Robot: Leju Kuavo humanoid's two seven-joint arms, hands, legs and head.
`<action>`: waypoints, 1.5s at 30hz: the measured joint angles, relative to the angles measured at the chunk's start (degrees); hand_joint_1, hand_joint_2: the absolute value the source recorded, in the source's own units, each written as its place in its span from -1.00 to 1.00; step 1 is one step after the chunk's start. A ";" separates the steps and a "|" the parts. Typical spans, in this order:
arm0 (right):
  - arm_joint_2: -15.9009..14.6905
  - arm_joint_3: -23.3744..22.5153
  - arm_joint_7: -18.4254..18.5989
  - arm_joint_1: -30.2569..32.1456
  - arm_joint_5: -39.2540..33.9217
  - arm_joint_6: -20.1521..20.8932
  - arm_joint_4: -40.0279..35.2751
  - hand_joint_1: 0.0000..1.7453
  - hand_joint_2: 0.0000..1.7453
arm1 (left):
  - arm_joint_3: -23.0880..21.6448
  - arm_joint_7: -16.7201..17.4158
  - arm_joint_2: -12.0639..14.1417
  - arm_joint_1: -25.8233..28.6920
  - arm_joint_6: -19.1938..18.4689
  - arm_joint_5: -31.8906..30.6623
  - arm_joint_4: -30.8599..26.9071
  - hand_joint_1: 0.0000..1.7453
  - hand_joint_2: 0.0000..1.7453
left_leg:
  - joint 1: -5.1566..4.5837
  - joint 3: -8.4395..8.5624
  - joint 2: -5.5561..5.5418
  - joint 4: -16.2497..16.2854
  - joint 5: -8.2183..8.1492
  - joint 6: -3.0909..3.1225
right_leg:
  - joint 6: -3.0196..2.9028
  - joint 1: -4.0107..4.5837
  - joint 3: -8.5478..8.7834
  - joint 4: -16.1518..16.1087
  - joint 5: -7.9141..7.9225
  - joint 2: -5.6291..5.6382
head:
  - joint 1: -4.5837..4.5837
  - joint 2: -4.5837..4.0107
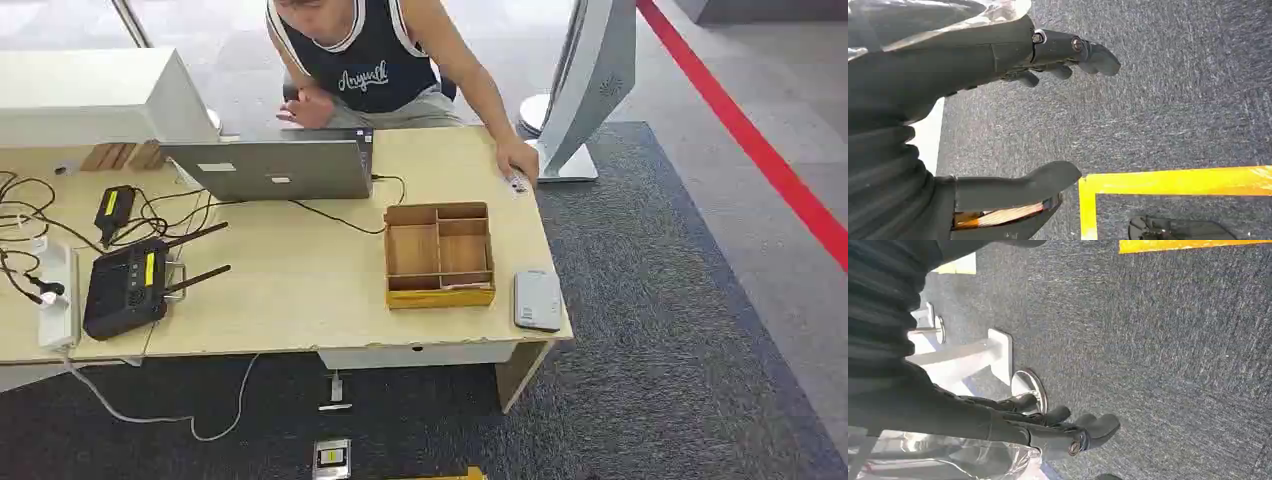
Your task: Pass the card to the sensor for recognition and then transmit it.
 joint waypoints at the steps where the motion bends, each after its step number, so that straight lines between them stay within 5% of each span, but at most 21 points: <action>1: 0.00 0.00 0.00 0.00 0.00 0.00 0.00 -1.00 1.00 | 0.00 0.00 0.00 0.00 0.00 0.00 0.00 -1.00 1.00 | 0.00 0.00 0.00 0.00 0.00 0.00 | 0.00 0.00 0.00 0.00 0.00 0.00 | 0.00 0.00; 27: -0.02 0.00 -1.25 0.02 -1.75 -0.77 0.00 -1.00 1.00 | 0.00 0.20 0.00 0.00 -0.04 -0.15 0.00 -1.00 1.00 | 0.00 0.00 0.00 0.00 0.00 0.00 | 0.00 0.00 0.00 0.00 0.00 0.00 | -0.02 0.00; 30: -0.06 -1.11 -8.88 -0.08 -10.45 -6.31 -0.09 -1.00 1.00 | 0.00 0.22 -0.02 0.01 0.04 0.35 0.00 -1.00 1.00 | 0.00 -0.02 0.00 0.00 0.00 0.00 | 0.00 0.00 0.02 0.01 0.00 0.00 | -0.02 0.00; 33: -0.68 -4.95 -25.97 -1.71 -25.88 -13.32 -0.46 -1.00 1.00 | 0.00 1.14 -0.07 0.03 0.24 0.63 0.00 -1.00 1.00 | 0.00 -0.10 0.00 -0.01 0.00 0.00 | -0.02 -0.02 0.02 0.03 0.06 0.02 | -0.02 0.00; 36: -1.68 -9.40 -38.96 -5.64 -37.30 -12.44 -2.53 -1.00 1.00 | 0.00 2.10 -0.20 -0.08 0.72 0.70 0.00 -1.00 1.00 | 0.00 -0.07 0.11 0.00 0.05 0.01 | -0.01 -0.03 -0.02 0.03 0.18 0.17 | -0.02 0.00; 39: -1.62 -10.04 -38.06 -7.64 -49.20 -12.71 -9.47 -1.00 1.00 | 0.00 2.49 -0.37 -0.28 1.20 0.81 -0.02 -1.00 1.00 | -0.07 -0.01 -0.03 0.03 0.19 0.13 | 0.06 -0.06 0.02 -0.01 0.23 0.05 | 0.00 0.00; 42: -2.45 -5.50 -32.43 -5.71 -65.68 -22.79 -21.55 -1.00 1.00 | 0.00 2.60 -0.55 -0.14 1.51 0.90 -0.02 -1.00 1.00 | -0.22 -0.16 -0.25 0.01 0.27 0.15 | 0.09 -0.20 0.04 0.05 0.22 -0.19 | 0.00 0.00; 45: -4.07 0.60 -31.67 -5.04 -64.29 -28.15 -32.16 -1.00 1.00 | 0.00 2.56 -0.57 -0.10 1.53 1.18 -0.02 -1.00 1.00 | -0.23 -0.29 0.23 -0.02 0.23 0.08 | 0.05 -0.21 -0.22 0.14 0.36 0.30 | -0.02 0.00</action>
